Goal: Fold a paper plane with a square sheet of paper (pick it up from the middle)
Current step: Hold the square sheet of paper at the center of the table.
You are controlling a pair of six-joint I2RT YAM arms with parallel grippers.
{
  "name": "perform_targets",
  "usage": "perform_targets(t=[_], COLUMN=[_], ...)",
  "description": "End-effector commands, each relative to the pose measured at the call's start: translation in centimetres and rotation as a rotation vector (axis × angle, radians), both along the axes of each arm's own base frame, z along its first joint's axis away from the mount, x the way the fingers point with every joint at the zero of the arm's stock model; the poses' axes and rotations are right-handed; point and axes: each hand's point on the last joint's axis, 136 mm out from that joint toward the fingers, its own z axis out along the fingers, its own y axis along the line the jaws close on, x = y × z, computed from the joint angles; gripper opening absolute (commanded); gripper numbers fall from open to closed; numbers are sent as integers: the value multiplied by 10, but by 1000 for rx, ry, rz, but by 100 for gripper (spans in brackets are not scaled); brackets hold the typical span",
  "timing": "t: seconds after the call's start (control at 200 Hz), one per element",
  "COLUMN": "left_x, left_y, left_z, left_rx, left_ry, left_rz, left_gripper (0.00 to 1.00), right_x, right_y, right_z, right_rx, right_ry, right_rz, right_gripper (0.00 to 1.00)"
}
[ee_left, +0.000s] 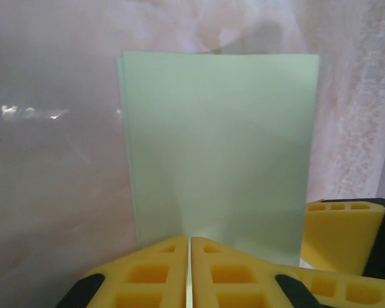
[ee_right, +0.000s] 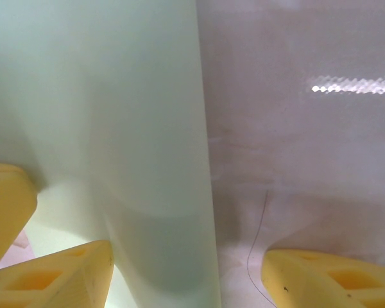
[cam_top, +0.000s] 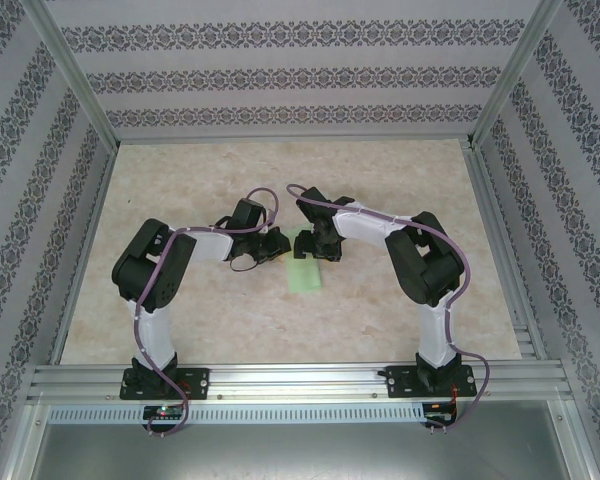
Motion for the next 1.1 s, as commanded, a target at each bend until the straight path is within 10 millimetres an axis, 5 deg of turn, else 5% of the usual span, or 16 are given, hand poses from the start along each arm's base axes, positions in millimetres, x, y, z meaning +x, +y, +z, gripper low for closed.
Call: perform_targets(t=[0.0, 0.185, 0.325, 0.61, 0.764, 0.854, 1.094], left_x=[-6, -11, -21, -42, -46, -47, -50], left_y=[-4, 6, 13, 30, 32, 33, 37], left_z=[-7, -21, -35, -67, -74, -77, -84], left_rx=[35, 97, 148, 243, 255, 260, 278], left_ry=[18, 67, 118, 207, 224, 235, 267], left_rz=[-28, -8, -14, -23, -25, -20, -7], left_gripper=[10, 7, 7, 6, 5, 4, 2], right_x=[-42, -41, -32, 12, 18, 21, 31], right_y=[-25, -24, -15, 3, 1, 12, 39], right_z=[-93, -89, -68, 54, 90, 99, 85], right_rx=[-131, -125, -73, 166, 216, 274, 354], right_ry=[166, 161, 126, -132, -219, -235, -173], right_rz=[19, 17, 8, -44, -33, -12, 8], right_gripper=[68, 68, 68, 72, 69, 58, 9])
